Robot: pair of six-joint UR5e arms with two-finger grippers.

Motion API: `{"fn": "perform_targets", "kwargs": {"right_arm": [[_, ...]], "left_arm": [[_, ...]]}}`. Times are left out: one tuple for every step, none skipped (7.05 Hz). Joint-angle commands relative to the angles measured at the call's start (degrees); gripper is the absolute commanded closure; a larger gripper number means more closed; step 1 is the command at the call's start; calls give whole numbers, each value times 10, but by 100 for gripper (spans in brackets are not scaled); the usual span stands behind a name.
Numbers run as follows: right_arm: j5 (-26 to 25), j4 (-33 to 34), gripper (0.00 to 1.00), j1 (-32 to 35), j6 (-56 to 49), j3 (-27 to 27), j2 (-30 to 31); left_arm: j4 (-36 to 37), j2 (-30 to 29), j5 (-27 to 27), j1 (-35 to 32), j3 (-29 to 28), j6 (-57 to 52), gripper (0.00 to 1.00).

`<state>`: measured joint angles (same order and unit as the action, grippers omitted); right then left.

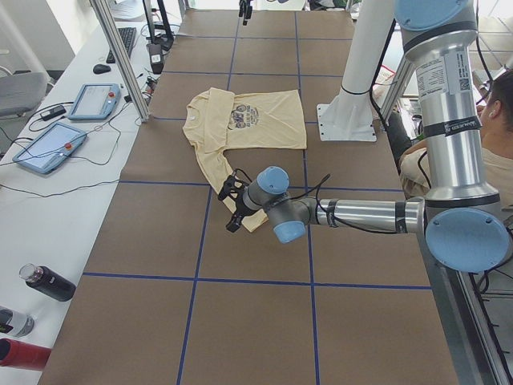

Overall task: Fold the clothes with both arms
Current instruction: 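Move the left gripper down to the cuff of the other sleeve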

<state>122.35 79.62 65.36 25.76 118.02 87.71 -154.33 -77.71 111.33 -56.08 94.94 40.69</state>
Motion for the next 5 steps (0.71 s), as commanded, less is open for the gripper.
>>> {"fn": "perform_targets", "kwargs": {"right_arm": [[3, -8, 0, 3, -4, -2, 6], [2, -8, 0, 3, -4, -2, 7], [1, -8, 0, 3, -4, -1, 7], [1, -8, 0, 3, -4, -1, 7], [2, -8, 0, 3, -4, -1, 7]], "left_arm": [[-27, 0, -42, 55, -33, 60, 22], [-43, -1, -52, 76, -35, 111, 29], [-49, -4, -74, 112, -36, 166, 36], [-49, -8, -91, 126, -37, 186, 40], [-49, -7, -92, 127, -40, 184, 41]]}}
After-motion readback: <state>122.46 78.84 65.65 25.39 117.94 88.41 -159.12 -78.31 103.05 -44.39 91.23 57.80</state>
